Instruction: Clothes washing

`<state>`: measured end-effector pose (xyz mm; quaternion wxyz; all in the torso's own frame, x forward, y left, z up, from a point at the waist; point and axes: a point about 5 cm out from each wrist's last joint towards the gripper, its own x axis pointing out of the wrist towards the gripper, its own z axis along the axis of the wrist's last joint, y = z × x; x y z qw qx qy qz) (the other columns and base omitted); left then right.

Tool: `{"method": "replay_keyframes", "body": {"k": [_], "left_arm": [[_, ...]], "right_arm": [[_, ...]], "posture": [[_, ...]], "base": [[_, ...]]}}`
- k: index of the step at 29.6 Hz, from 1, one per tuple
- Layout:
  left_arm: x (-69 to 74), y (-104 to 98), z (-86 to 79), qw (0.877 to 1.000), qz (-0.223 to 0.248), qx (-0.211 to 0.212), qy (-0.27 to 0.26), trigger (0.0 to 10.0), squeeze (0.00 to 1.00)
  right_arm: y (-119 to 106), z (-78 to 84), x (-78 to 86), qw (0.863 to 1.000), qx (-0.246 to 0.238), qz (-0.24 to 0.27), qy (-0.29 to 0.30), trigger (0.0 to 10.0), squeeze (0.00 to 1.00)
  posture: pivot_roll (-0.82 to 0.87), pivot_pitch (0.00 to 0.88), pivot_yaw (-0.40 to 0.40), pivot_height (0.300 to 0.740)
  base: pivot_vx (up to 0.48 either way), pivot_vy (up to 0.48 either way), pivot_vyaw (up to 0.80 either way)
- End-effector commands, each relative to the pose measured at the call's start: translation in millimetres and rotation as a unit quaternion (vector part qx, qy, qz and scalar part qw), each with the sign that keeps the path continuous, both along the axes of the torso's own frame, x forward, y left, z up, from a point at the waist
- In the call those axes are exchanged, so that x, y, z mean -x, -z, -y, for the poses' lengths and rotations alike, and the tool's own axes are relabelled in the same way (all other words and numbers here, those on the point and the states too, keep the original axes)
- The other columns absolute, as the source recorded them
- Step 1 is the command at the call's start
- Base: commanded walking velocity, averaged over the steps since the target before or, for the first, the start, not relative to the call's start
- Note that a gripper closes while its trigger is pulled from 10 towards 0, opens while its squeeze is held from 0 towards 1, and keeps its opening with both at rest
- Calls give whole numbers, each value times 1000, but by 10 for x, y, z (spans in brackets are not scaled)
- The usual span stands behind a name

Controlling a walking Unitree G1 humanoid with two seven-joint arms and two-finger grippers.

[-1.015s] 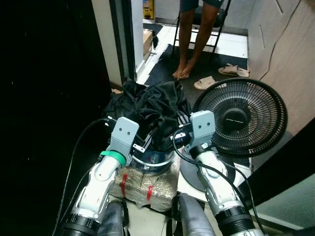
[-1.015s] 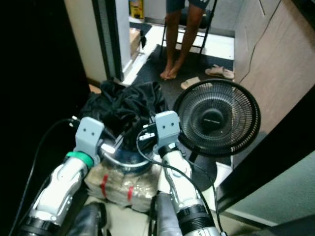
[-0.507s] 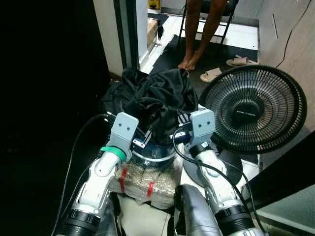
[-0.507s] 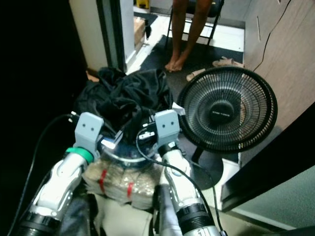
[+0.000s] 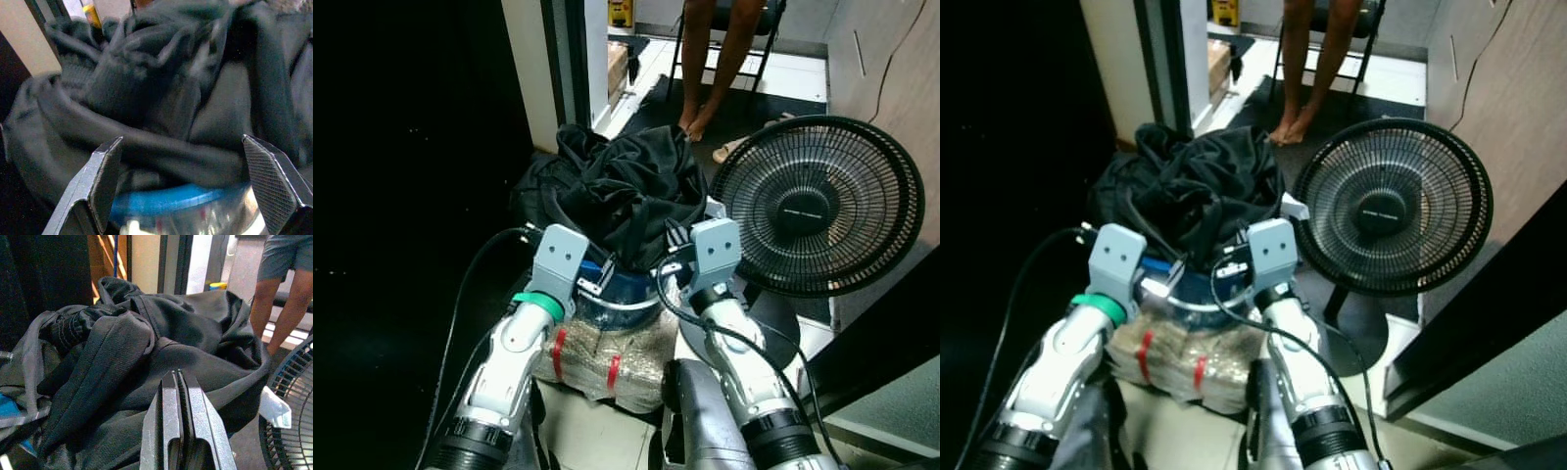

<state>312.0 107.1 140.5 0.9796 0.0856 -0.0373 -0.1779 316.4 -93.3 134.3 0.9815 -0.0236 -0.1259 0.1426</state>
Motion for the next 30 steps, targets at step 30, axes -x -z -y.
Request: {"method": "replay_keyframes", "body": {"k": [30], "left_arm": [[-326, -1797, -179, 974, 205, 92, -26, 10000, 0]], "right_arm": [[-1107, 35, -150, 986, -76, 149, -1, 10000, 0]], "posture": [[-29, 15, 42, 480]], "base": [[0, 0, 0]]}}
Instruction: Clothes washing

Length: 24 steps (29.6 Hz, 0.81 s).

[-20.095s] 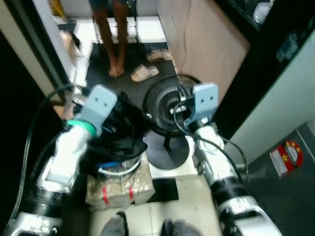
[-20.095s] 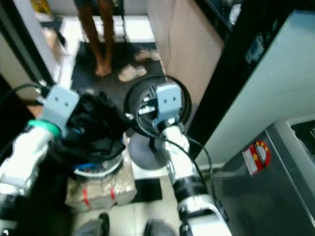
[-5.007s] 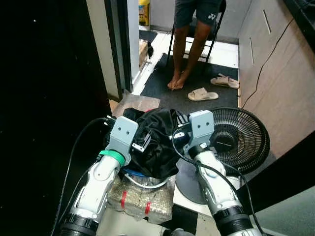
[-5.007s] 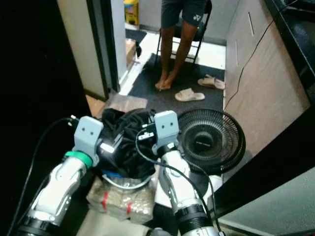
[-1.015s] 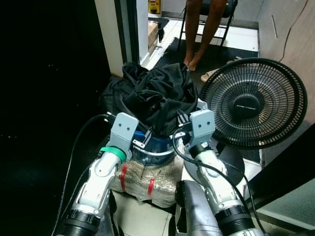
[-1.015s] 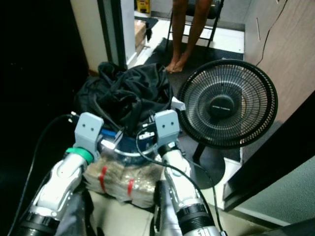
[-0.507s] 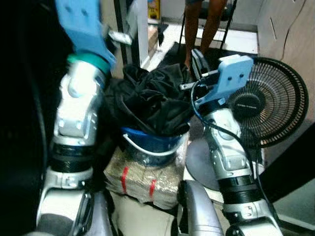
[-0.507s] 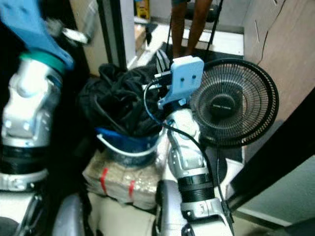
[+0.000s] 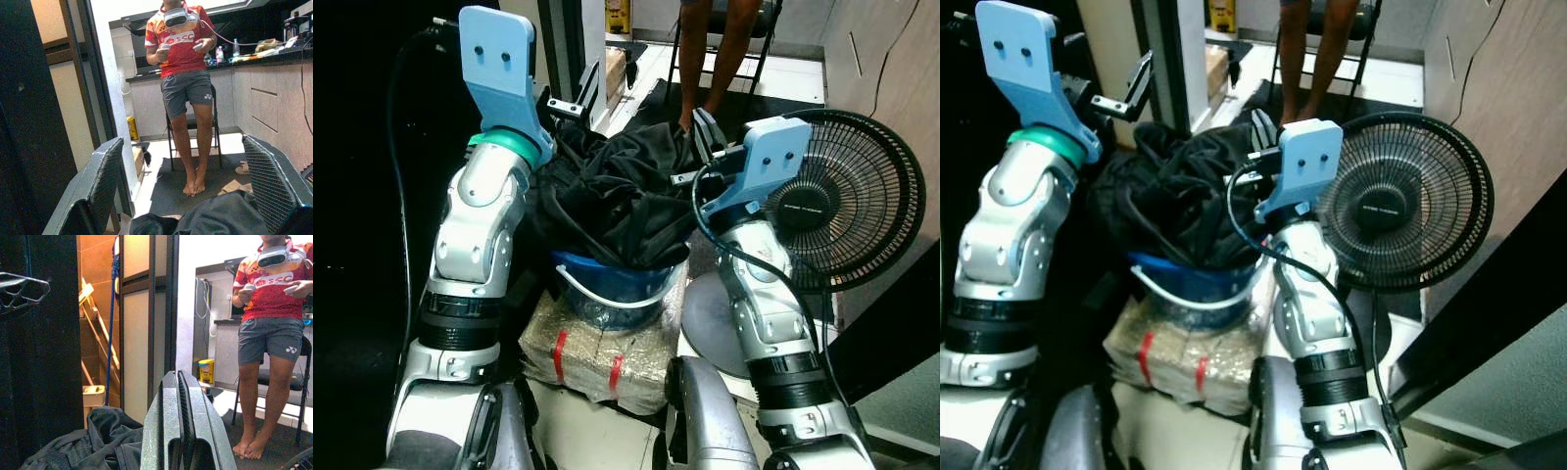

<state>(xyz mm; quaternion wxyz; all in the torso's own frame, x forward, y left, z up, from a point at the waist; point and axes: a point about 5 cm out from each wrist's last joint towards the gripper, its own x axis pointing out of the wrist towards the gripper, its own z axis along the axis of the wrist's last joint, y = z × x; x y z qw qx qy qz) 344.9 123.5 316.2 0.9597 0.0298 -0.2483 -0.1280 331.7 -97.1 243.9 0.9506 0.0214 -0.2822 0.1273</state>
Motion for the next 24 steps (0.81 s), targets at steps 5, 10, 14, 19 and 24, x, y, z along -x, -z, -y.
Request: {"method": "replay_keyframes", "body": {"k": [5, 10, 14, 19, 24], "left_arm": [[14, -49, -17, 1000, 0, 2, 0, 10000, 0], [18, -47, -17, 1000, -1, 2, 0, 10000, 0], [18, -47, -17, 1000, -2, 2, 0, 10000, 0], [18, -48, -17, 1000, -2, 2, 0, 10000, 0], [19, -49, -17, 1000, -2, 2, 1, 10000, 0]], "right_arm": [[-18, -1, 9, 1000, -8, -4, -4, 10000, 0], [-18, 0, 10, 1000, -8, -4, -4, 10000, 0], [-18, 0, 11, 1000, -8, -4, -4, 10000, 0], [-18, 0, 11, 1000, -8, -4, -4, 10000, 0], [-18, 0, 11, 1000, -8, -5, -4, 10000, 0]], "posture": [[-29, 15, 42, 480], [-29, 15, 42, 480], [-29, 15, 42, 480], [-29, 15, 42, 480], [-29, 15, 42, 480]], "base": [[0, 0, 0], [0, 0, 0], [0, 0, 0], [0, 0, 0], [0, 0, 0]]}}
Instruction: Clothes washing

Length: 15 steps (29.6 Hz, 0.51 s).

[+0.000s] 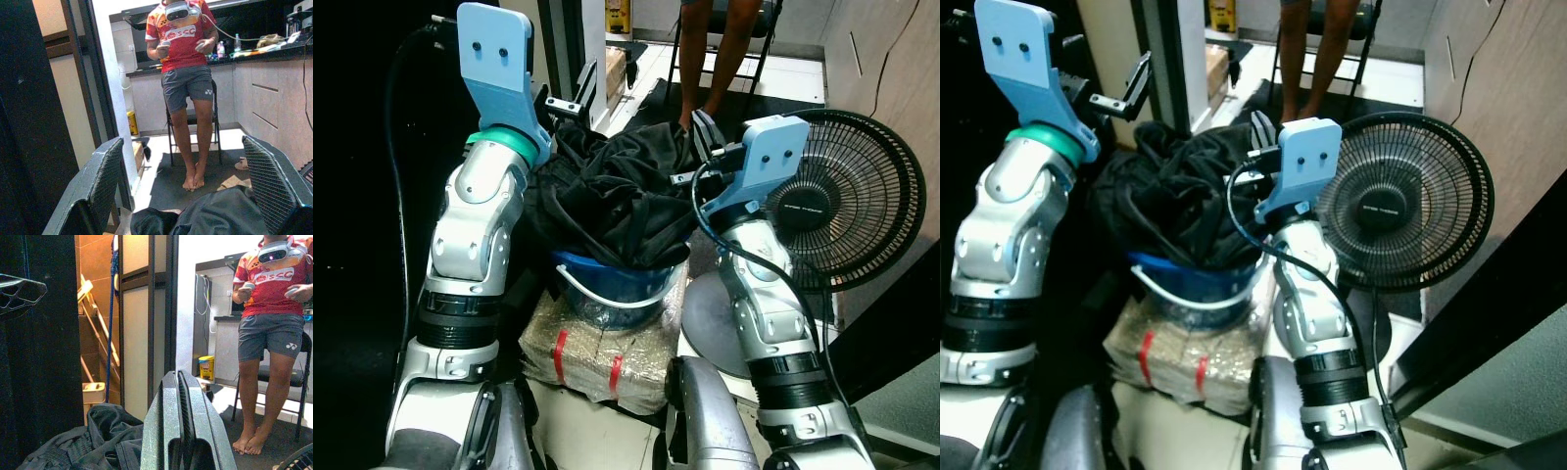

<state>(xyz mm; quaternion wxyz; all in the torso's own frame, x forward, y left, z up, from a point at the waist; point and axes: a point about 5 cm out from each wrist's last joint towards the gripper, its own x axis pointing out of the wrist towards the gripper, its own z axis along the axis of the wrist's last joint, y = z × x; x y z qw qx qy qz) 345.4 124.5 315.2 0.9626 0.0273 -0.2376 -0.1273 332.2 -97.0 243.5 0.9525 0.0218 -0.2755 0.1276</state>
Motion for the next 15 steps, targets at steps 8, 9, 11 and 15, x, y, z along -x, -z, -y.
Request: {"method": "replay_keyframes", "body": {"k": [8, 9, 11, 15], "left_arm": [[182, 1819, -107, 933, -270, -237, 15, 10000, 0], [182, 1819, -107, 933, -270, -237, 15, 10000, 0], [210, 1890, -116, 932, -269, -241, 15, 10000, 0], [194, 1857, -108, 936, -265, -233, 14, 10000, 0]], "right_arm": [[429, 64, -78, 995, 54, -83, 18, 10000, 0], [429, 64, -78, 995, 54, -83, 18, 10000, 0], [474, 85, -82, 994, 59, -90, 22, 10000, 0], [490, 89, -84, 994, 61, -93, 22, 10000, 0]], "posture": [[-21, 22, 36, 480], [-21, 22, 36, 480], [-21, 19, 35, 480], [-20, 19, 34, 480]], "base": [[0, 0, 0], [0, 0, 0], [0, 0, 0], [0, 0, 0]]}}
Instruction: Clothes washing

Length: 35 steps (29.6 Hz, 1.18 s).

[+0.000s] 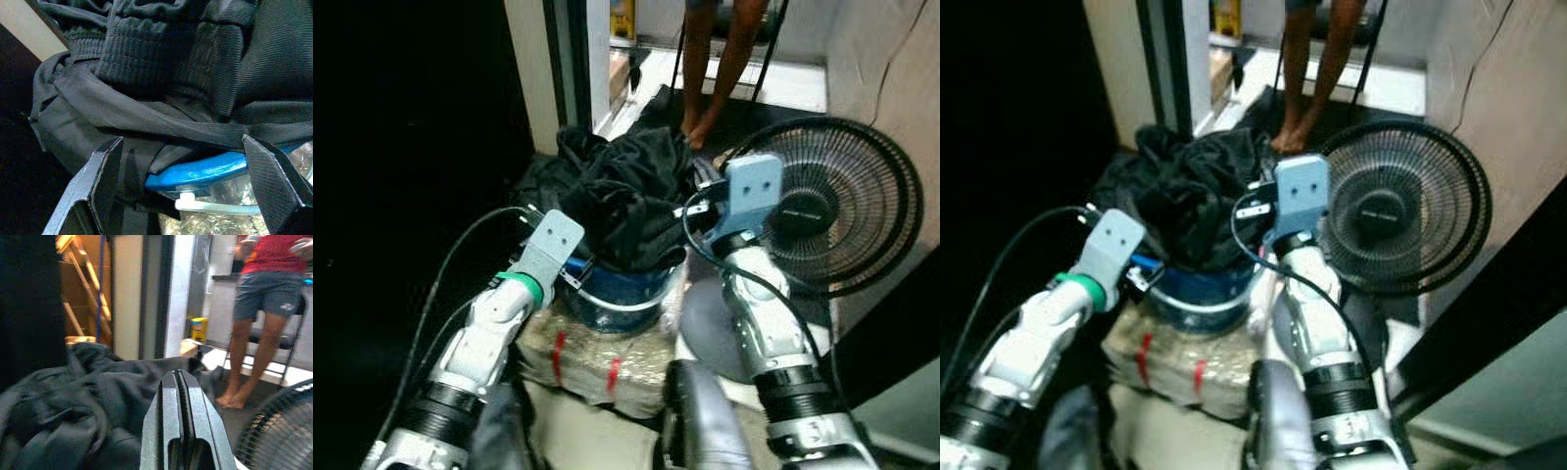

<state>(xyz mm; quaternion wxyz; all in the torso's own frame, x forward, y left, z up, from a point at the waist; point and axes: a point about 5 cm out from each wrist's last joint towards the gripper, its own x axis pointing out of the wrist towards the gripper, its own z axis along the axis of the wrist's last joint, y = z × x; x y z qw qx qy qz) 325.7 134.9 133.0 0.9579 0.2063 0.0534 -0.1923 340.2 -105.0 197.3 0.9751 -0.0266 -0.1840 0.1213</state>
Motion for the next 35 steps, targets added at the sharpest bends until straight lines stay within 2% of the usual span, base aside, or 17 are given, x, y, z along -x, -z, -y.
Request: {"method": "replay_keyframes", "body": {"k": [1, 7, 8, 10, 11, 12, 14, 15, 17, 18, 19, 21, 22, 23, 24, 26, 35], "left_arm": [[-19, -23, 7, 1000, -1, 7, -1, 10000, 0], [-54, -196, 39, 999, 10, 52, -5, 10000, 0], [-85, -358, 62, 996, 23, 88, -9, 10000, 0], [-85, -358, 62, 996, 23, 88, -9, 10000, 0], [-116, -556, 85, 991, 47, 126, -9, 10000, 0], [-116, -556, 85, 991, 47, 126, -9, 10000, 0], [-156, -977, 114, 977, 109, 182, -1, 10000, 0], [-155, -1099, 134, 974, 127, 190, 8, 10000, 0], [-135, -1159, 166, 974, 142, 176, 22, 10000, 0], [-135, -1159, 166, 974, 142, 176, 22, 10000, 0], [-113, -1158, 201, 976, 146, 158, 36, 10000, 0], [-113, -1158, 201, 976, 146, 158, 36, 10000, 0], [-87, -1082, 239, 982, 132, 129, 48, 10000, 0], [-87, -1082, 239, 982, 132, 129, 48, 10000, 0], [-95, -973, 248, 988, 108, 105, 44, 10000, 0], [-109, -858, 241, 993, 80, 84, 34, 10000, 0], [-103, -869, 236, 993, 69, 88, 29, 10000, 0]], "right_arm": [[34, 7, -3, 1000, 5, -6, 2, 10000, 0], [29, 6, -2, 1000, 5, -6, 1, 10000, 0], [23, 8, -3, 1000, 5, -5, 1, 10000, 0], [23, 8, -3, 1000, 5, -5, 1, 10000, 0], [19, 10, -6, 1000, 6, -3, 1, 10000, 0], [19, 10, -6, 1000, 6, -3, 1, 10000, 0], [13, 9, -13, 1000, 7, 0, 0, 10000, 0], [13, 6, -15, 1000, 7, 1, 0, 10000, 0], [12, 2, -15, 1000, 7, 2, 0, 10000, 0], [12, 2, -15, 1000, 7, 2, 0, 10000, 0], [13, -1, -15, 1000, 6, 2, 0, 10000, 0], [13, -1, -15, 1000, 6, 2, 0, 10000, 0], [15, -4, -14, 1000, 6, 2, 0, 10000, 0], [15, -4, -14, 1000, 6, 2, 0, 10000, 0], [19, -5, -14, 1000, 5, 1, 0, 10000, 0], [23, -5, -14, 1000, 5, 0, 0, 10000, 0], [24, -5, -16, 1000, 5, 1, 0, 10000, 0]], "posture": [[-24, 17, 34, 480], [-25, 15, 32, 480], [-26, 13, 31, 480], [-26, 13, 31, 480], [-26, 12, 31, 480], [-26, 12, 31, 480], [-26, 10, 32, 480], [-26, 8, 34, 480], [-26, 8, 36, 480], [-26, 8, 36, 480], [-26, 9, 36, 480], [-26, 9, 36, 480], [-26, 9, 37, 480], [-26, 9, 37, 480], [-22, 12, 37, 480], [-22, 12, 37, 480], [-22, 12, 37, 480]], "base": [[0, 0, 0], [0, 0, 0], [0, 0, 0], [0, 0, 0], [0, 0, 0], [0, 0, 0], [0, 0, 0], [0, 0, 0], [0, 0, 0], [0, 0, 0], [0, 0, 0], [0, 0, 0], [0, 0, 0], [0, 0, 0], [0, 0, 0], [0, 0, 0], [0, 0, 0]]}}
